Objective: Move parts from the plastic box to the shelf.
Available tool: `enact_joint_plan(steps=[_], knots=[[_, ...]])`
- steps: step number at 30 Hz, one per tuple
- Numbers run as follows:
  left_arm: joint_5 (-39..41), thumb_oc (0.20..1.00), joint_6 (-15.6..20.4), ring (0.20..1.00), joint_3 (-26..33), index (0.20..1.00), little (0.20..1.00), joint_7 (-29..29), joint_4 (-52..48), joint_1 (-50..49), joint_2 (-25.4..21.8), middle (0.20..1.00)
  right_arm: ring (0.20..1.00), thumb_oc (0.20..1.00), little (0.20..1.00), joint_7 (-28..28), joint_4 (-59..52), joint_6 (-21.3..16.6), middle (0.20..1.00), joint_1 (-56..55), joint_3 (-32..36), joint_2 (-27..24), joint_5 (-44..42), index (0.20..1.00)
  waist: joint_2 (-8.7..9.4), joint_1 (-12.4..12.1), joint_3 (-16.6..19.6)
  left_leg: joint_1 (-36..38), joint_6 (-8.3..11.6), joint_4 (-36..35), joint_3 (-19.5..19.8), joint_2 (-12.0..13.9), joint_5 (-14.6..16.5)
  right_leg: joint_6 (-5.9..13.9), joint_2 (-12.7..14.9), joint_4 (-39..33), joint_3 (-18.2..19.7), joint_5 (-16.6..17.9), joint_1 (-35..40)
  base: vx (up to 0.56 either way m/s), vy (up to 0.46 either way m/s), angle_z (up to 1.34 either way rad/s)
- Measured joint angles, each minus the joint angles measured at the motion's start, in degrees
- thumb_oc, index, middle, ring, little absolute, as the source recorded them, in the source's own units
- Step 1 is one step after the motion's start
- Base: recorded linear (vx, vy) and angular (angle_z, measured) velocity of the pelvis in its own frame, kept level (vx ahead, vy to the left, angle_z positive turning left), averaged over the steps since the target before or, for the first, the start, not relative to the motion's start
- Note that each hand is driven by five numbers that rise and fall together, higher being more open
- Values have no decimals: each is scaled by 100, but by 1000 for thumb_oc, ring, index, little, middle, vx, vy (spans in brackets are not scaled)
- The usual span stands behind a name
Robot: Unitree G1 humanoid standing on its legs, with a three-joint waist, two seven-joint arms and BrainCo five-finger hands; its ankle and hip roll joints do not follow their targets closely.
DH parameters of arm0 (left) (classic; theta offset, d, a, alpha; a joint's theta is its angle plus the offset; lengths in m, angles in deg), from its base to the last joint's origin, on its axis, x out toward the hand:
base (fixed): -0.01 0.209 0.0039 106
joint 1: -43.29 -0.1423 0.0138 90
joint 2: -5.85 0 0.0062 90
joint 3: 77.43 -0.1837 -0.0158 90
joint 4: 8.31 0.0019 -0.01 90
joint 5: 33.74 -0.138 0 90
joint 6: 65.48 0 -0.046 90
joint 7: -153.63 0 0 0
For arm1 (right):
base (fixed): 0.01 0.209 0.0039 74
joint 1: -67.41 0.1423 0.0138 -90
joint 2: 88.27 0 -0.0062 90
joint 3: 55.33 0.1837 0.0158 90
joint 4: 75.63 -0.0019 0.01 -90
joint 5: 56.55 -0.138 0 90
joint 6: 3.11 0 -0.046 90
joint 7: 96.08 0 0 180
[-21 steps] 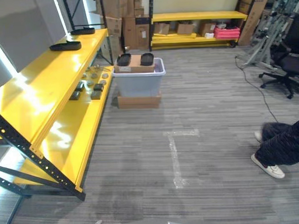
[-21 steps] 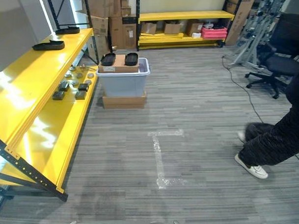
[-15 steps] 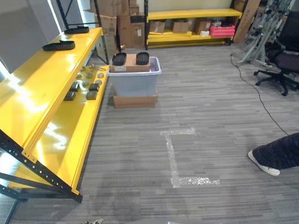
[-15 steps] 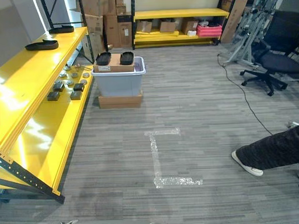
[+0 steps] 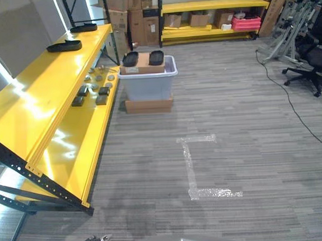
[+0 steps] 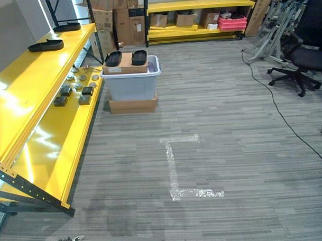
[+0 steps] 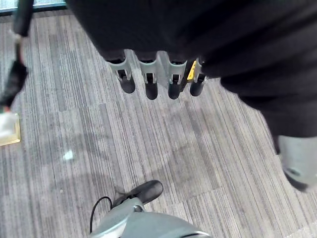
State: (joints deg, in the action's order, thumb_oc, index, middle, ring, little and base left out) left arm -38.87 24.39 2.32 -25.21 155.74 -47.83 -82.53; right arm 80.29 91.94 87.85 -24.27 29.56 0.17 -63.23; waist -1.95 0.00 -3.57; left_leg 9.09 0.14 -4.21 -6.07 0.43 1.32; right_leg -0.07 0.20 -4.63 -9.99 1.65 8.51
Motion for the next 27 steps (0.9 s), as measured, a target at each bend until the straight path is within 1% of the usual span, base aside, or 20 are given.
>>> enact_joint_plan(steps=[5, 8, 9, 10, 11, 12, 14, 16, 17, 18, 19, 20, 22, 24, 26, 27], knots=[[-85, 1000, 23, 1000, -36, 1000, 1000, 16, -216, -35, -13, 1000, 1000, 1000, 1000, 19, -29, -4, 1000, -34, 67, 0, -85, 1000, 31, 6, -20, 0, -1, 2, 33, -9, -21, -2, 7, 2, -32, 3, 0, -62, 20, 3], [-186, 1000, 82, 1000, -111, 1000, 1000, 105, -510, -92, -52, 1000, 1000, 1000, 1000, 54, -224, -78, 1000, -51, 129, -12, -246, 1000, 59, 5, -54, -2, -7, -13, 60, -24, -32, 2, 17, 2, -49, 6, 4, -70, 43, 4], [-192, 1000, 177, 1000, -104, 1000, 1000, 118, -756, -205, -154, 1000, 1000, 1000, 1000, 56, -471, -124, 1000, -57, 352, -55, -454, 1000, 58, 32, -97, -8, -3, -61, 70, -30, -41, 8, 23, 2, -57, 9, -11, -48, 37, 2], [-192, 1000, 225, 1000, -99, 1000, 1000, 130, -828, -221, -232, 1000, 1000, 1000, 1000, 65, -557, -183, 1000, -29, 434, -102, -544, 1000, 58, 40, -130, -16, 1, -64, 74, -35, -40, 13, 29, 1, -62, 13, -16, -39, 55, 3], [-190, 1000, 273, 1000, 121, 1000, 1000, 245, -818, -194, -392, 1000, 1000, 1000, 1000, 179, -912, -264, 1000, -19, 345, -227, -578, 1000, 49, 29, -181, -17, 28, -65, 80, -50, -22, 24, 42, 1, -71, 21, -16, -26, 45, 2], [-183, 1000, 278, 1000, 189, 1000, 1000, 299, -838, -191, -475, 1000, 1000, 1000, 1000, 217, -1080, -333, 1000, -23, 304, -286, -568, 1000, 80, 16, -206, -17, 28, -65, 80, -56, -22, 28, 48, 1, -72, 24, -17, -8, 55, 2], [-181, 1000, 323, 1000, 331, 1000, 1000, 437, -980, -185, -612, 1000, 1000, 1000, 1000, 328, -1283, -501, 1000, -19, 306, -389, -525, 1000, 51, -1, -257, -17, 24, -65, 91, -67, -24, 38, 59, 1, -71, 31, -12, -9, 44, 3], [-112, 1000, 385, 1000, 356, 1000, 1000, 462, -1207, -167, -726, 1000, 1000, 1000, 1000, 361, -1597, -493, 1000, 124, 298, -545, -528, 1000, 78, -36, -305, -32, 15, -65, 117, -93, -31, 60, 84, 1, -108, 48, -14, -29, 36, 7], [-47, 1000, 425, 1000, 352, 1000, 1000, 470, -1404, -167, -780, 1000, 1000, 1000, 1000, 375, -1899, -521, 1000, 137, 274, -626, -531, 1000, 99, -34, -331, -48, -66, -65, 122, -102, -84, 74, 92, 2, -112, 57, -25, -12, 23, 6], [8, 1000, 504, 1000, 351, 1000, 1000, 472, -1583, -172, -819, 1000, 1000, 1000, 1000, 371, -2293, -593, 1000, 124, 167, -704, -530, 1000, 130, -36, -350, -65, -72, -65, 124, -108, -89, 82, 99, 1, -114, 62, -41, 0, 0, 0], [38, 1000, 566, 1000, 351, 1000, 1000, 468, -1654, -153, -839, 1000, 1000, 1000, 1000, 359, -2431, -686, 1000, 90, 61, -751, -525, 1000, 152, -31, -369, -68, -79, -65, 122, -112, -96, 86, 103, 1, -112, 65, -46, 0, 0, 0], [110, 1000, 640, 1000, 343, 1000, 1000, 458, -1666, -32, -822, 1000, 1000, 1000, 1000, 275, -2468, -822, 1000, 273, 49, -765, -471, 1000, 211, -42, -380, -59, -86, -56, 128, -118, -103, 91, 110, 1, -116, 68, -30, 0, 0, 0], [161, 1000, 656, 1000, 276, 1000, 1000, 435, -1694, 53, -813, 1000, 1000, 1000, 1000, 256, -2463, -820, 1000, 373, -162, -797, -386, 1000, 257, -67, -402, -18, -86, -54, 130, -123, -103, 92, 116, 1, -118, 67, -5, 18, 6, 1], [155, 1000, 676, 1000, 203, 1000, 1000, 425, -1717, 84, -811, 1000, 1000, 1000, 1000, 208, -2403, -824, 1000, 371, -160, -744, -353, 1000, 280, -76, -412, 16, -87, -34, 129, -124, -104, 92, 116, 0, -117, 67, -4, 34, -1, 0], [153, 1000, 689, 1000, 113, 1000, 1000, 421, -1709, 88, -785, 1000, 1000, 1000, 1000, 121, -2078, -812, 1000, 396, -125, -702, -367, 1000, 277, -83, -414, 28, -87, -34, 128, -126, -104, 95, 121, -2, -117, 69, 16, 53, 6, 0], [158, 1000, 691, 1000, 127, 1000, 1000, 422, -1677, 79, -706, 1000, 1000, 1000, 1000, 120, -1747, -786, 1000, 383, -43, -543, -447, 1000, 283, -91, -417, 73, -84, -52, 129, -126, -101, 101, 121, -1, -119, 64, 67, 49, 22, 0]])
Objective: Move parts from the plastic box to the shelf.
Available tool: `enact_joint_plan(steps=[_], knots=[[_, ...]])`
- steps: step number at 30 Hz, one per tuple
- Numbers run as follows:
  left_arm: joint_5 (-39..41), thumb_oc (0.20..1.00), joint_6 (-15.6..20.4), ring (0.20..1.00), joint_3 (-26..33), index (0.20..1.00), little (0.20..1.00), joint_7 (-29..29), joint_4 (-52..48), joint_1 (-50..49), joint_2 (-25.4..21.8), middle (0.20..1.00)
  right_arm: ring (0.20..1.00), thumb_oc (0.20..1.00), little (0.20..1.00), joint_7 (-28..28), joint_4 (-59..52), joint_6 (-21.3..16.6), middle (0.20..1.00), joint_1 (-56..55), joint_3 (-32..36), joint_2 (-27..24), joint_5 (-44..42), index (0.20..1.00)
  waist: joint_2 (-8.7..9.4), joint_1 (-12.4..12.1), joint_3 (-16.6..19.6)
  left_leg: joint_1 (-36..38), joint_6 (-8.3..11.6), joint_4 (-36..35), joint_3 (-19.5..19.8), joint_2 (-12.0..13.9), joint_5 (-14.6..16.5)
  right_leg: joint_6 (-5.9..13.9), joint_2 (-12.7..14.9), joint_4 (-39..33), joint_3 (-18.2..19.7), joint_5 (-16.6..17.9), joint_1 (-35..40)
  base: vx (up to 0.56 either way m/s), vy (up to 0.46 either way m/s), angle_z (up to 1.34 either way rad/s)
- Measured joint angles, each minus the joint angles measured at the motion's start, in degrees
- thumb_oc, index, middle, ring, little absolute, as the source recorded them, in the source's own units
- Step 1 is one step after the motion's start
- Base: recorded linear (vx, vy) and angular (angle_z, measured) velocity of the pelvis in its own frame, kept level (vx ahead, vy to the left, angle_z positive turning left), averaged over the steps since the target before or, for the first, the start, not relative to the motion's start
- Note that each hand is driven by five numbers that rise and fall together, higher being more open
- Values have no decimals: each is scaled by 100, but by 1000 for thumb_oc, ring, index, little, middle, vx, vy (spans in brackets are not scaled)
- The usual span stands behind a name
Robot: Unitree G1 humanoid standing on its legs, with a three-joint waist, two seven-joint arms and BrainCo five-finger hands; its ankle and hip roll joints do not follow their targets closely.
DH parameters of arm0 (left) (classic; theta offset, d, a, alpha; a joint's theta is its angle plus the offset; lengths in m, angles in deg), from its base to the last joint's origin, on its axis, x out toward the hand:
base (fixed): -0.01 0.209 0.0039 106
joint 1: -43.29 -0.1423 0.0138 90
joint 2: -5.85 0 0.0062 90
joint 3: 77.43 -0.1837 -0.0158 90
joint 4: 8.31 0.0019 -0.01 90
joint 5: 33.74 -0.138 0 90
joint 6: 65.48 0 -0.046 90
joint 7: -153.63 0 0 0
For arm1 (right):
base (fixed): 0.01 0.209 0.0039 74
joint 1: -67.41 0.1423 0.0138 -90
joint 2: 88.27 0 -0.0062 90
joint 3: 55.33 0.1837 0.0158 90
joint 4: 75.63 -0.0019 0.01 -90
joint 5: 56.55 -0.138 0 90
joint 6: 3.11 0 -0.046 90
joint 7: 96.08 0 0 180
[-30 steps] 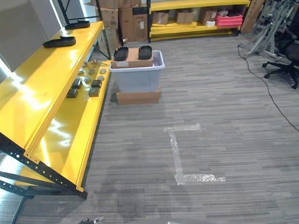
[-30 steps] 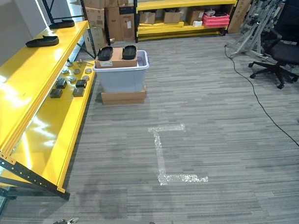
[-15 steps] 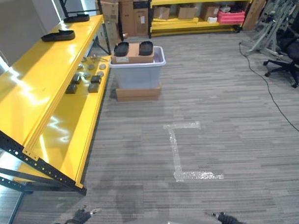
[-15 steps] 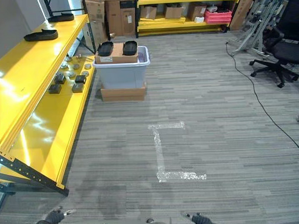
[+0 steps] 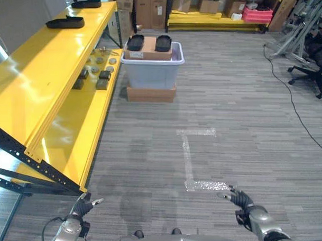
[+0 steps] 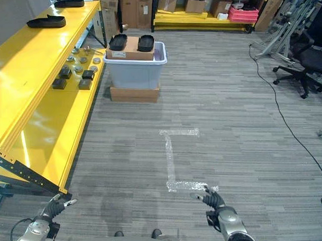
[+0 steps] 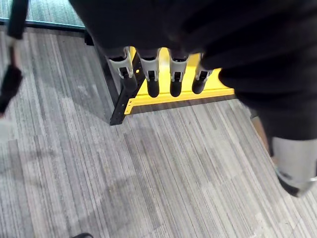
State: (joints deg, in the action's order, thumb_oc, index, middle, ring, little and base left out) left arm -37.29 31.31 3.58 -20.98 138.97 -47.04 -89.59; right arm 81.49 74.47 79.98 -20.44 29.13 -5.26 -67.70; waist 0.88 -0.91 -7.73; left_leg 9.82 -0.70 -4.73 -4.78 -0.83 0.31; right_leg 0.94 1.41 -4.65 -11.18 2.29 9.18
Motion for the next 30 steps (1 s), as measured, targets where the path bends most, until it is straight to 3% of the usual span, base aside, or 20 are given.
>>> enact_joint_plan(steps=[7, 12, 14, 15, 16, 17, 20, 22, 26, 28, 29, 30], knots=[[14, 1000, -7, 1000, 2, 1000, 1000, -35, 294, -69, 83, 1000, 1000, 1000, 1000, -5, 632, 127, 1000, -244, 11, 285, -29, 1000, 22, 67, -8, 31, 58, -19, -38, -22, 81, 32, 25, 4, 47, -3, 39, 10, 67, -4], [124, 1000, -94, 1000, 10, 1000, 1000, -123, 925, -10, 117, 1000, 1000, 1000, 1000, 7, 1104, 244, 1000, -171, 167, 283, -36, 1000, 75, 85, 34, 13, -82, -19, -139, -34, 65, 84, 62, 260, 163, -63, -130, 26, 105, -11], [124, 1000, -115, 1000, 7, 1000, 1000, -157, 964, 2, 151, 1000, 1000, 1000, 1000, 10, 1122, 250, 1000, -175, 291, 296, -102, 1000, 74, 94, 31, 34, -106, -20, -137, -30, 104, 138, 83, 536, 203, -167, -249, -5, 78, -4], [124, 1000, -140, 1000, -8, 1000, 1000, -189, 975, 46, 188, 1000, 1000, 1000, 1000, 28, 1082, 253, 1000, -153, 286, 302, -215, 1000, 43, 121, 6, 37, -140, -20, -152, -11, 147, 190, 67, 963, 283, -193, -481, 41, 66, -1], [124, 1000, -144, 1000, -38, 1000, 1000, -203, 967, 125, 216, 1000, 1000, 1000, 1000, 42, 1030, 242, 1000, -33, 262, 356, -321, 1000, -78, 179, -73, 40, -244, -16, -164, 110, 61, 322, 80, 1866, 414, -378, -1031, 75, 49, -9], [124, 1000, -146, 1000, -37, 1000, 1000, -194, 969, 139, 210, 1000, 1000, 1000, 1000, 43, 1020, 242, 1000, -30, 209, 398, -323, 1000, -85, 187, -78, 25, -230, -23, -197, 103, 88, 359, 184, 1979, 439, -400, -1182, 105, 35, -16], [123, 1000, -173, 1000, -16, 1000, 1000, -194, 1089, 156, 157, 1000, 1000, 1000, 1000, 42, 825, 232, 1000, 40, 33, 564, -323, 1000, 60, 126, -39, -46, -160, -23, -386, 61, 153, 480, 568, 1557, 440, -329, -1580, 102, -53, -35], [123, 1000, -192, 1000, -19, 1000, 1000, -195, 1131, 248, 185, 1000, 1000, 1000, 1000, 39, 838, 233, 1000, 88, -12, 583, -325, 1000, 77, 187, -61, -84, -184, -21, -381, 61, 114, 632, 735, 931, 421, -19, -1759, 286, -119, -8], [121, 1000, -238, 1000, -5, 1000, 1000, -196, 1486, 446, 191, 1000, 1000, 1000, 1000, 17, 876, 278, 1000, 33, -4, 678, -435, 1000, 70, 389, -90, -7, 23, -23, -281, 233, 252, 688, 622, 188, 689, 432, -1925, 292, -115, 12], [111, 1000, -240, 1000, -14, 1000, 1000, -207, 1492, 385, 257, 1000, 1000, 1000, 1000, 1, 896, 323, 1000, -209, 133, 644, -479, 1000, 143, 567, -32, 233, 254, -27, -74, 279, 413, 685, 647, 151, 741, 464, -1633, 340, -205, 61], [110, 1000, -237, 1000, -15, 1000, 1000, -211, 1499, 371, 505, 1000, 1000, 1000, 1000, 7, 1080, 340, 1000, -404, 161, 476, -548, 1000, -188, 614, 58, 465, 393, -25, 20, 682, 581, 482, 310, 267, 582, 723, -1435, 412, -312, 66], [110, 1000, -235, 1000, -23, 1000, 1000, -211, 1528, 341, 593, 1000, 1000, 1000, 1000, 7, 1142, 339, 1000, -431, 190, 384, -573, 1000, -362, 591, 136, 457, 430, 58, 7, 869, 546, 361, 123, 264, 550, 622, -1392, 285, -222, 52]])
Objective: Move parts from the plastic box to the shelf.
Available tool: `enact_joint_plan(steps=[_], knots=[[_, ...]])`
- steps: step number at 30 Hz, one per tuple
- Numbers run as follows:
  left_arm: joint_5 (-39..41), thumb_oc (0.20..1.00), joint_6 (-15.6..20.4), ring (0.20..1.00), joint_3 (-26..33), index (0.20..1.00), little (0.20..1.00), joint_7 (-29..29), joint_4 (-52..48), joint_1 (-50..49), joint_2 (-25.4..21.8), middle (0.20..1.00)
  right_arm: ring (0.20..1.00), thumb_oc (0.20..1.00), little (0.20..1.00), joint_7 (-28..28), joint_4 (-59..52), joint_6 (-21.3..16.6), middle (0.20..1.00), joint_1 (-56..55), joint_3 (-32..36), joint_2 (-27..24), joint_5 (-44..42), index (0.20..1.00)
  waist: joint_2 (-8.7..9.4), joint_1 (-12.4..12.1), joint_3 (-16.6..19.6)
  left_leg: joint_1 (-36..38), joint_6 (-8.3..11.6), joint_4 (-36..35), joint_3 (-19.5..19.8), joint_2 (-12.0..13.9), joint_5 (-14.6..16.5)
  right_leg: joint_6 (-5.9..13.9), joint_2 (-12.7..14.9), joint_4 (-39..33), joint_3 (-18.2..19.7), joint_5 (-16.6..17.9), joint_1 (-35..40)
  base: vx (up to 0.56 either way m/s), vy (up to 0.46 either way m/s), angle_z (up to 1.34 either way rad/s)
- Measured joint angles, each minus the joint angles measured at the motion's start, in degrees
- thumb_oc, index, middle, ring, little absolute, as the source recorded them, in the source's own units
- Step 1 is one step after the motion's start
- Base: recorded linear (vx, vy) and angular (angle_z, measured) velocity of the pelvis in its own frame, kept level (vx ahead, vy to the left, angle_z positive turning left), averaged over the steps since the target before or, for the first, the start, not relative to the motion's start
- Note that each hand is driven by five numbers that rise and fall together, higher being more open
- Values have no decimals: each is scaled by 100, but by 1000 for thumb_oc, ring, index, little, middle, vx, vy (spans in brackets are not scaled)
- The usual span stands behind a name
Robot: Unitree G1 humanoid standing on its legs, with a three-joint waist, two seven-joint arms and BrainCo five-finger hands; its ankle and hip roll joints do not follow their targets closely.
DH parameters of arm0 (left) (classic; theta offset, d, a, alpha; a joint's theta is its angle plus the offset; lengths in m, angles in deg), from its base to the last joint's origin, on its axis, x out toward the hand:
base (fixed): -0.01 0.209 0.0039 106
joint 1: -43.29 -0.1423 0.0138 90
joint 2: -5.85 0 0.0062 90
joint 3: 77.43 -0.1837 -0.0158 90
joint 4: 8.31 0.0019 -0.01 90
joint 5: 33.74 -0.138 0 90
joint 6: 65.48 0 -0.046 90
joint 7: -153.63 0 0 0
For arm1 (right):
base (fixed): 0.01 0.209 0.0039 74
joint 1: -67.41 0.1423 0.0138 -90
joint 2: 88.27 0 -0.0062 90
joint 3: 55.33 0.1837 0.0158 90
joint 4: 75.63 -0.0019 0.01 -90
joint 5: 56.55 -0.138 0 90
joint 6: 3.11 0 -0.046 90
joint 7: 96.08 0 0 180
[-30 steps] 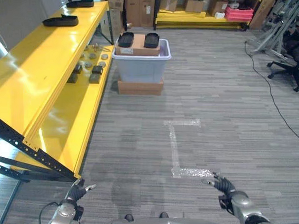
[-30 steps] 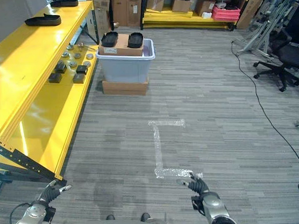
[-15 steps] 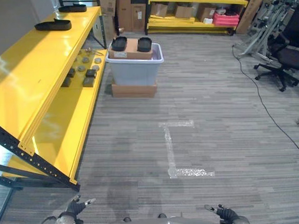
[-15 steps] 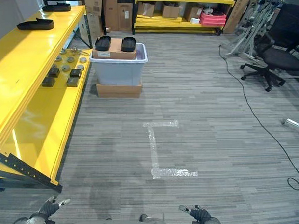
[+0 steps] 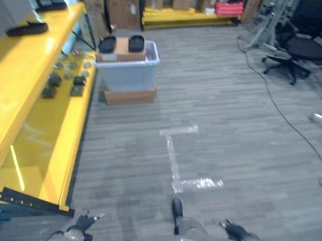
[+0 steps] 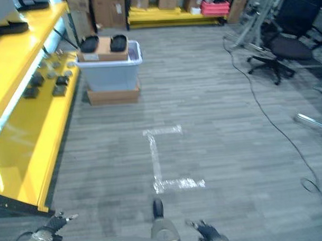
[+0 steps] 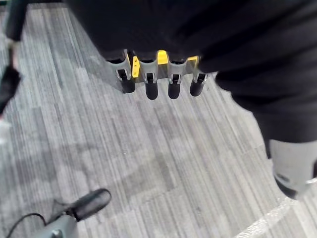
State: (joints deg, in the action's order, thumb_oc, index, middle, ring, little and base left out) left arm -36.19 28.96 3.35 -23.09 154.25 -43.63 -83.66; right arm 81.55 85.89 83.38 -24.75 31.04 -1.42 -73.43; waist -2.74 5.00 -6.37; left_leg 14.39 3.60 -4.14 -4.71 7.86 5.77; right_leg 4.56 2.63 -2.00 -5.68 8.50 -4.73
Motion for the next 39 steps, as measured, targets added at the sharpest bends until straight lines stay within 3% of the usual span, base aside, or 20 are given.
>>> enact_joint_plan(steps=[1, 3, 4, 5, 6, 8, 11, 17, 19, 20, 22, 24, 25, 26, 28, 32, 35, 36, 38, 39], knots=[[7, 1000, -5, 1000, 43, 1000, 1000, 5, 49, -39, 37, 1000, 1000, 1000, 1000, 19, 38, -5, 1000, 19, 254, -4, -120, 1000, -94, 17, 43, -165, 126, 514, 45, 75, -60, -56, -57, -175, -117, -17, 215, 182, -189, 26], [12, 1000, -9, 1000, 159, 1000, 1000, 14, 95, -7, 45, 1000, 1000, 1000, 1000, 37, 108, -20, 1000, 34, 431, 6, -225, 1000, 112, -39, 19, -740, 461, 1937, 60, 35, -129, -293, 11, -292, -157, -31, 424, 145, -166, 9], [26, 1000, -23, 1000, 192, 1000, 1000, 27, 83, -65, 103, 1000, 1000, 1000, 1000, 50, 98, -78, 1000, 42, 483, -26, -302, 1000, 117, -80, 4, -1260, 727, 2913, 424, -21, -366, -445, 2, -257, -174, -184, 488, 289, -176, -23], [117, 1000, -34, 1000, 128, 1000, 1000, 21, 81, 49, 262, 1000, 1000, 1000, 1000, 60, 256, -128, 1000, 173, 352, -111, -305, 1000, 276, -250, -122, -2179, 1059, 4478, 982, -328, -972, -484, 172, -269, -144, -173, 585, 347, -132, -15], [122, 1000, -61, 1000, 129, 1000, 1000, 20, 107, -62, 292, 1000, 1000, 1000, 1000, 65, 292, -139, 1000, 199, 142, -100, -279, 1000, 317, -293, -118, -2425, 891, 4346, 736, -245, -832, -603, 198, -308, -155, -384, 701, 455, -128, -16], [124, 1000, -38, 1000, -1, 1000, 1000, 21, -8, -29, 314, 1000, 1000, 1000, 1000, 50, 482, -9, 1000, 246, -90, -101, -40, 1000, 399, -359, -158, -2504, 580, 2824, -63, -25, -837, -603, 193, -310, -188, -531, 769, 323, 27, 7], [123, 1000, -59, 1000, -22, 1000, 1000, 16, 52, -62, 322, 1000, 1000, 1000, 1000, 159, 367, 24, 1000, 280, -187, -115, 161, 1000, 182, -449, -271, -2384, 586, -36, -179, -61, -1477, -655, -196, -310, -174, -743, 998, 340, 63, -10], [126, 1000, -92, 1000, -33, 1000, 1000, 6, 30, -244, 278, 1000, 1000, 1000, 1000, 188, 349, -17, 1000, 452, -141, -176, 159, 1000, 54, -695, -292, -2221, 483, -68, -119, -238, -1974, -708, -457, -292, 165, -1147, 1644, 347, 90, -38], [126, 1000, -92, 1000, 42, 1000, 1000, 3, 4, -375, 267, 1000, 1000, 1000, 1000, 187, 359, -18, 1000, 429, -58, -170, 159, 1000, 34, -710, -233, -1993, 202, -68, -145, -265, -1943, -578, -438, -258, 325, -1297, 1844, 287, 150, -38], [124, 1000, -116, 1000, 17, 1000, 1000, -16, 124, -322, 241, 1000, 1000, 1000, 1000, 187, 391, -19, 1000, 411, -60, -122, 160, 1000, 41, -659, -210, -1680, -167, -68, -157, -418, -1733, -376, -337, -68, 312, -1542, 2045, 332, 232, -19], [115, 1000, -141, 1000, -98, 1000, 1000, -37, 110, -277, 213, 1000, 1000, 1000, 1000, 164, 350, -9, 1000, 336, -50, -25, 163, 1000, 27, -652, -220, -1483, -344, -63, -176, -405, -1617, -98, -215, 1467, 253, -1911, 1443, 288, 244, -8], [131, 1000, -182, 1000, -217, 1000, 1000, -44, 105, -21, 99, 1000, 1000, 1000, 1000, 175, 106, -19, 1000, 449, -57, 111, 141, 1000, -23, -571, -389, -1237, -462, -67, -172, -471, -1304, 111, -114, 4113, 456, -1807, 144, 249, 126, -1], [198, 1000, -198, 1000, -215, 1000, 1000, -39, 100, 29, -12, 1000, 1000, 1000, 1000, 165, 20, -7, 1000, 441, -71, 226, 141, 1000, 176, -463, -406, -982, -497, -65, -237, -679, -1208, 187, 185, 4649, 481, -1905, -459, 344, 72, 16], [236, 1000, -195, 1000, -234, 1000, 1000, -37, 12, 109, -55, 1000, 1000, 1000, 1000, 165, 7, -4, 1000, 425, -101, 250, 144, 1000, 202, -426, -409, -892, -561, -109, -251, -758, -1023, 184, 320, 4527, 483, -1914, -721, 461, 53, 1], [240, 1000, -194, 1000, -321, 1000, 1000, -24, -5, 222, -112, 1000, 1000, 1000, 1000, 164, -74, -4, 1000, 429, -287, 299, 153, 1000, 215, -420, -406, -713, -546, -103, -304, -869, -771, 46, 604, 2838, 53, -1677, -922, 344, -45, -2], [241, 1000, -172, 1000, -322, 1000, 1000, -27, -147, 393, -136, 1000, 1000, 1000, 1000, 162, -16, 8, 1000, 396, -275, 335, 159, 1000, 279, -309, -383, -488, -535, -96, -122, -1008, -537, 193, 559, 640, 32, -639, -849, 296, -59, 28], [240, 1000, -167, 1000, -330, 1000, 1000, -34, -178, 342, -111, 1000, 1000, 1000, 1000, 148, 208, 10, 1000, 283, -179, 353, 159, 1000, 319, -146, -228, -211, -331, -70, 203, -972, -168, 119, 424, -46, 190, -16, -392, 445, -193, 41], [241, 1000, -165, 1000, -314, 1000, 1000, -33, -119, 336, -46, 1000, 1000, 1000, 1000, 146, 321, 38, 1000, 189, -179, 341, 161, 1000, 293, -91, -171, -10, -238, -64, 326, -861, -89, -36, 351, -116, 122, 268, -160, 332, -189, 76], [241, 1000, -142, 1000, -291, 1000, 1000, -42, -83, 222, 183, 1000, 1000, 1000, 1000, 141, 453, 113, 1000, 54, -161, 244, 161, 1000, -3, -105, -22, 111, -83, 90, 326, -551, -30, -147, 81, -129, -8, 215, 104, 212, -164, 44], [243, 1000, -119, 1000, -210, 1000, 1000, -52, 21, 243, 264, 1000, 1000, 1000, 1000, 134, 525, 125, 1000, 73, -74, 250, 161, 1000, 45, -99, -31, -145, 56, 786, 329, -565, 60, -176, 103, -248, -68, 207, 294, 158, -176, 19]])
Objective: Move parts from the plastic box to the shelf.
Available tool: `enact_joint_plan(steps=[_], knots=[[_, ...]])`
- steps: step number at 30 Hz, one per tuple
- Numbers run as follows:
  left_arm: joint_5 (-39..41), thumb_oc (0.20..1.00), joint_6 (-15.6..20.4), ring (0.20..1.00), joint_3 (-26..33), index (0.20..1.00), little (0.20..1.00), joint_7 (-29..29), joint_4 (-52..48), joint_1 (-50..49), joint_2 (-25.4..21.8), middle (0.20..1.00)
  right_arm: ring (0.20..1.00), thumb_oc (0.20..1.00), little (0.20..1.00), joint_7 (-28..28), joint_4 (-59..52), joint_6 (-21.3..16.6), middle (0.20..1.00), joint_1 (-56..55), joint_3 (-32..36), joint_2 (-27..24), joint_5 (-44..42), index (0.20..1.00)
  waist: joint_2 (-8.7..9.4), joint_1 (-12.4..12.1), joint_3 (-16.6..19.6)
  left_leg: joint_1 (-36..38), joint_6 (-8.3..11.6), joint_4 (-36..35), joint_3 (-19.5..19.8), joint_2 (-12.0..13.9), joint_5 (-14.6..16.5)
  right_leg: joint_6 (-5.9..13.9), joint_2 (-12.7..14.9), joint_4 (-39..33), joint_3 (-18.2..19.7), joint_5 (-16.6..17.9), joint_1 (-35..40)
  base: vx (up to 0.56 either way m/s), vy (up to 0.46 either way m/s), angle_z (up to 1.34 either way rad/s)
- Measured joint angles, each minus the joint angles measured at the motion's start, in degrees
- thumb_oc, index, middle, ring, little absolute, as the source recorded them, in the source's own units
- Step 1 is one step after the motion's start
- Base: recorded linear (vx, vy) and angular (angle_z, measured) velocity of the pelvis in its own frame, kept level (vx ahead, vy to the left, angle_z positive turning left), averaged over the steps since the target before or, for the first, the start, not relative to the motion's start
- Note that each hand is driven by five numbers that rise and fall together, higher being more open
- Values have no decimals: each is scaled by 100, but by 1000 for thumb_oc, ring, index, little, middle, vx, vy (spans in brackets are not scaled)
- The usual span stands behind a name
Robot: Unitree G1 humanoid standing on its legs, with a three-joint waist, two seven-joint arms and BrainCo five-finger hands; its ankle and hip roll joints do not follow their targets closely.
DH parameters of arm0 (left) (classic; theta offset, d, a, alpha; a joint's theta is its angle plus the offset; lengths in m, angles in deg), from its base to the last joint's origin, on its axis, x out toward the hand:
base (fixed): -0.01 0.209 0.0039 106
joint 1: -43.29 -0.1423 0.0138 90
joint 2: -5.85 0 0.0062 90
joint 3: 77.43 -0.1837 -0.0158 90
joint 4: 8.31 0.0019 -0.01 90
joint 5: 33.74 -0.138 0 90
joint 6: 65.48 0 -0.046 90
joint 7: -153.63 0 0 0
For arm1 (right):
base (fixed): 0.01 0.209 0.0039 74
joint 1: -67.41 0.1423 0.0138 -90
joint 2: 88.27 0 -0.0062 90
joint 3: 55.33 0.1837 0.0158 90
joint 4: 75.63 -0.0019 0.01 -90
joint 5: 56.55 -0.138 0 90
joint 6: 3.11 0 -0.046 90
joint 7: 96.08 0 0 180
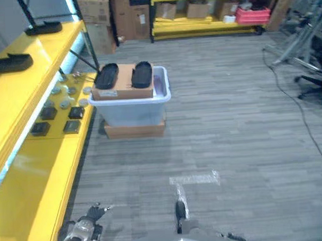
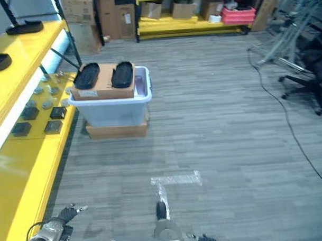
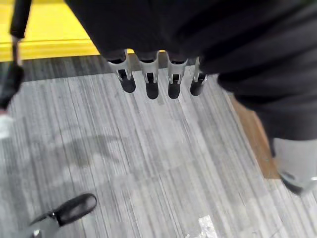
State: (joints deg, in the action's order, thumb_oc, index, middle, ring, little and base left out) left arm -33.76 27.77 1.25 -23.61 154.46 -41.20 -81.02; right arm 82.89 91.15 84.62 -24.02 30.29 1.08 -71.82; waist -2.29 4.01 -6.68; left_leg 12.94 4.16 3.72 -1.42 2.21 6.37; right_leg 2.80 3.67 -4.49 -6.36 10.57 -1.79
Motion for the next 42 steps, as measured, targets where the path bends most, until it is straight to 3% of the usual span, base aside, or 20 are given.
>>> enact_joint_plan(steps=[2, 3, 4, 6, 7, 9, 11, 13, 16, 18, 19, 21, 23, 25, 27, 30, 34, 36, 39, 42], knots=[[21, 1000, -1, 1000, 18, 1000, 1000, -23, 139, -8, 63, 1000, 1000, 1000, 1000, -28, 53, -12, 1000, 23, 7, -22, 0, 1000, 147, -78, 40, -643, 214, 1518, 1, -63, -87, -185, 79, -10, -22, -98, 174, 212, -199, -3], [122, 1000, -27, 1000, 139, 1000, 1000, -51, 267, -135, 160, 1000, 1000, 1000, 1000, -30, 24, -17, 1000, 169, 4, -124, 2, 1000, 180, -211, 6, -1301, 663, 2905, 307, -103, -509, -379, 25, -15, -20, -310, 384, 322, -211, -22], [124, 1000, -44, 1000, 168, 1000, 1000, -53, 283, -153, 231, 1000, 1000, 1000, 1000, -36, 46, 0, 1000, 230, -3, -194, 40, 1000, 196, -300, -35, -1600, 775, 3556, 542, -191, -886, -455, 19, -13, 10, -393, 469, 375, -187, -19], [125, 1000, -39, 1000, 179, 1000, 1000, -73, 299, -197, 267, 1000, 1000, 1000, 1000, -34, 68, 19, 1000, 344, 4, -245, 107, 1000, 253, -395, -68, -2025, 699, 3966, 511, -138, -810, -578, 30, -21, 56, -595, 620, 228, -24, -1], [130, 1000, -49, 1000, 217, 1000, 1000, -66, 304, -212, 176, 1000, 1000, 1000, 1000, -27, 67, 19, 1000, 395, 2, -248, 116, 1000, 380, -434, -125, -2070, 452, 3184, -41, 78, -608, -594, 49, -14, 63, -660, 686, 249, 39, -4], [135, 1000, -91, 1000, 219, 1000, 1000, -70, 268, -364, 135, 1000, 1000, 1000, 1000, -25, -18, -11, 1000, 583, -3, -348, 112, 1000, 315, -478, -183, -2197, 367, 1858, -351, 340, -705, -487, -88, -62, -5, -829, 818, 414, 104, -5], [121, 1000, -93, 1000, 162, 1000, 1000, -66, 270, -452, 142, 1000, 1000, 1000, 1000, -11, -198, -34, 1000, 636, -143, -411, 98, 1000, 193, -516, -215, -1945, 361, -718, -566, 580, -1349, -348, -336, -60, -41, -1077, 1011, 394, 117, 11], [107, 1000, -95, 1000, 158, 1000, 1000, -62, 235, -421, 142, 1000, 1000, 1000, 1000, -14, -267, -35, 1000, 618, -220, -433, 96, 1000, 106, -634, -324, -2125, 385, -882, -339, 750, -1678, -507, -500, -19, -31, -1097, 1134, 418, 150, -16], [105, 1000, -101, 1000, 254, 1000, 1000, -50, 313, -468, 129, 1000, 1000, 1000, 1000, 3, -479, -122, 1000, 622, 66, -376, -344, 1000, 119, -603, -340, -1702, 206, -879, -736, 662, -1929, -120, -290, -17, 122, -1649, 1869, 508, 307, -26], [100, 1000, -102, 1000, 244, 1000, 1000, -43, 401, -432, 84, 1000, 1000, 1000, 1000, 18, -537, -194, 1000, 532, 107, -227, -374, 1000, 266, -578, -325, -1347, -117, -870, -916, 283, -1654, 96, 110, 463, 163, -1869, 1990, 402, 355, -25], [90, 1000, -103, 1000, 155, 1000, 1000, -51, 399, -366, 35, 1000, 1000, 1000, 1000, -14, -594, -206, 1000, 442, 12, -121, -373, 1000, 128, -566, -253, -1231, -368, -877, -964, 298, -1545, 112, 138, 1959, 93, -1872, 1258, 227, 268, -1], [83, 1000, -119, 1000, -140, 1000, 1000, -42, 330, -111, -269, 1000, 1000, 1000, 1000, -12, -770, -140, 1000, 416, -477, 16, -195, 1000, 204, -560, -250, -1155, -534, -840, -907, 116, -1446, 245, 394, 4135, 329, -1868, 96, 211, 223, 22], [84, 1000, -134, 1000, -252, 1000, 1000, -6, 116, 93, -512, 1000, 1000, 1000, 1000, -1, -1169, -120, 1000, 308, -561, 91, -88, 1000, 346, -467, -331, -1105, -685, -843, -804, -100, -1328, 364, 456, 4744, 667, -1923, -535, 170, 109, 49], [85, 1000, -125, 1000, -250, 1000, 1000, 77, -107, 197, -597, 1000, 1000, 1000, 1000, 66, -1793, -126, 1000, 235, -538, 91, -6, 1000, 292, -440, -391, -1021, -689, -840, -830, -201, -1213, 402, 559, 3969, 573, -1975, -793, 191, 13, 22], [90, 1000, -78, 1000, -224, 1000, 1000, 161, -268, 218, -636, 1000, 1000, 1000, 1000, 149, -2476, -162, 1000, 164, -553, 85, 45, 1000, 230, -393, -403, -851, -527, -846, -899, -309, -992, 489, 710, 2270, 401, -1739, -780, 253, -32, -5], [97, 1000, -77, 1000, -8, 1000, 1000, 339, -387, 219, -622, 1000, 1000, 1000, 1000, 321, -3154, -290, 1000, 205, -546, 56, 244, 1000, 256, -266, -429, -822, -670, -844, -799, -455, -899, 663, 841, 560, 465, -713, -751, 159, -48, 16], [97, 1000, -12, 1000, 1, 1000, 1000, 460, -520, -137, -570, 1000, 1000, 1000, 1000, 554, -3299, -293, 1000, -30, -395, 48, 441, 1000, 426, -337, -318, -549, -542, -845, -606, -488, -663, 606, 822, 507, 259, 126, -202, 159, -73, 30], [97, 1000, -27, 1000, 23, 1000, 1000, 469, -510, -379, -419, 1000, 1000, 1000, 1000, 708, -3633, -300, 1000, -16, -225, -15, 465, 1000, 467, -349, -256, -573, -446, -843, -600, -433, -610, 571, 748, -29, 196, 45, 28, 97, -65, -5], [77, 1000, -33, 1000, -2, 1000, 1000, 443, -420, -530, 253, 1000, 1000, 1000, 1000, 1072, -4085, -275, 1000, 672, -220, -577, 704, 1000, 113, -341, -412, -747, -250, -847, -525, -110, -622, 367, 453, -29, 25, -68, -52, 44, -60, 14], [-27, 1000, -33, 1000, -3, 1000, 1000, 463, -419, -508, 213, 1000, 1000, 1000, 1000, 1325, -4254, -311, 1000, 1121, -213, -783, 979, 1000, 50, -419, -418, -862, -138, -848, -511, 56, -662, 261, 304, -28, -58, -85, -123, -1, -35, 12]])
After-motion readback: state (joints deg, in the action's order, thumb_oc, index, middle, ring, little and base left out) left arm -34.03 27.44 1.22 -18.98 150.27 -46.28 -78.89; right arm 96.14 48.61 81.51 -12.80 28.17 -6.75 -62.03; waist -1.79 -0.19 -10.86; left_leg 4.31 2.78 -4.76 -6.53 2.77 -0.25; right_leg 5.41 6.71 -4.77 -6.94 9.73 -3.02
